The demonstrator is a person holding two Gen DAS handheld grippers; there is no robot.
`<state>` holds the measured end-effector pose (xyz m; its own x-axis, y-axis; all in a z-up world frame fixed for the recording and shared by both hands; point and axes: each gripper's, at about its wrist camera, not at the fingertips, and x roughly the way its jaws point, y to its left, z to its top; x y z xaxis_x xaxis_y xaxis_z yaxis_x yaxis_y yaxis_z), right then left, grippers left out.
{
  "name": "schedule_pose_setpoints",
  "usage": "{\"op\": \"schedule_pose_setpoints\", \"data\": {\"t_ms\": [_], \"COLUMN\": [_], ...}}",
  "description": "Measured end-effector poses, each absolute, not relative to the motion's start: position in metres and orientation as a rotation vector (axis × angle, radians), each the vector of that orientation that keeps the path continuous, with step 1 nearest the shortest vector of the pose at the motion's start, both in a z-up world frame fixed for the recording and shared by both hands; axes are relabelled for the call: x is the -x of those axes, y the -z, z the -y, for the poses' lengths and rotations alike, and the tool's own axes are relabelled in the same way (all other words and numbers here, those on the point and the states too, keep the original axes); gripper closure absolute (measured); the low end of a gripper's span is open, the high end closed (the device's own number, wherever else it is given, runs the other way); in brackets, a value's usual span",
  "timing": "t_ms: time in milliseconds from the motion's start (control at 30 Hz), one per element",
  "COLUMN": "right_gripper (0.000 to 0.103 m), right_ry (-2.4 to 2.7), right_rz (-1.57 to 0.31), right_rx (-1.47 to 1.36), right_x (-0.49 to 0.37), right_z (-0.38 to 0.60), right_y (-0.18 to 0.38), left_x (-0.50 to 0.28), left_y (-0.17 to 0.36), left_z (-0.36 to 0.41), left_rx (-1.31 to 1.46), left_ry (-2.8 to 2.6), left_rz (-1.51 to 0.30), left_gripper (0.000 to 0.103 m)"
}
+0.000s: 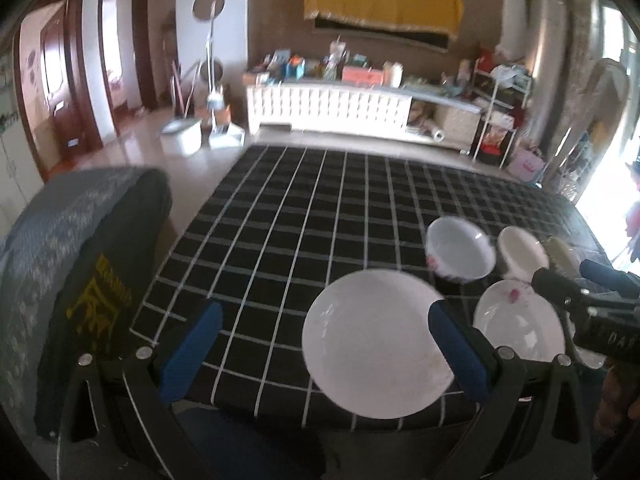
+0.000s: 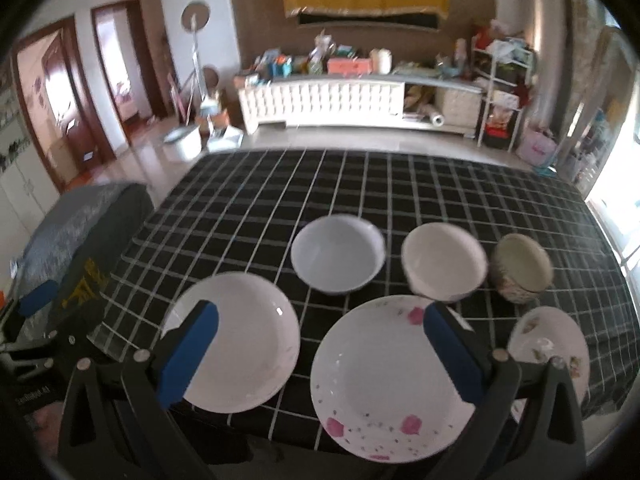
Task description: Organize plates and bowls
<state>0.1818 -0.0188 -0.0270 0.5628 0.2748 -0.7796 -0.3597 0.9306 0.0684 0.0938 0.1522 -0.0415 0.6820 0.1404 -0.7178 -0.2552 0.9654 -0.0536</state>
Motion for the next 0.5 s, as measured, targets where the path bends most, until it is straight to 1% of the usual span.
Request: {"op": "schedule_pose_setpoints", "data": {"t_ms": [100, 133, 167, 233, 267, 333, 367, 433, 467, 500], "right_gripper": [0.000, 0.002, 0.003, 0.010, 0.011, 0.021, 0.024, 0.035, 0.038, 0.043], "right_ry": [-0.418, -0.435, -0.440, -0.454, -0.462, -0.467, -0.455, -0.457, -0.461, -0.465], "right_rz": [-0.943, -0.968, -0.979, -1.015, -1.030, -1.060, -1.074, -1.112, -1.126, -1.131], "right_rx": [0.144, 0.159, 0.163, 0.184, 0.192, 0.215, 0.227, 0.223, 0.219, 0.215], "right_x": [-0.190, -0.194, -0.196, -0.203, -0.206, -0.211, -0.214, -0.221, -0.223, -0.224], "right_z": [0.004, -0.002, -0.004, -0.011, -0.014, -0.019, -0.020, -0.020, -0.020, -0.020], "right_y": [0.043, 0.052, 0.056, 0.068, 0.073, 0.085, 0.090, 0.103, 0.107, 0.110], "left_x": [-0.108, -0.113, -0.119, -0.127, -0.131, -0.137, -0.141, -0.145, -0.148, -0.151], "left_y": [0.063, 0.072, 0.079, 0.096, 0.104, 0.116, 0.124, 0.134, 0.139, 0.143], "left_z": [-0.165, -0.169, -0.171, -0.174, -0.175, -0.178, -0.180, -0.182, -0.184, -0.187], "left_rx": [0.189, 0.203, 0.211, 0.218, 0.222, 0.230, 0.233, 0.234, 0.238, 0.248], "left_ry": [-0.237, -0.237, -0.231, -0.226, -0.229, -0.226, -0.228, -0.228, -0.232, -0.234], "left_rz": [-0.848, -0.869, -0.887, -0.928, -0.948, -0.980, -1.000, -1.024, -1.032, -1.038], "left_gripper": [0.006, 0.009, 0.014, 0.021, 0.023, 0.024, 0.024, 0.024, 0.026, 0.029]}}
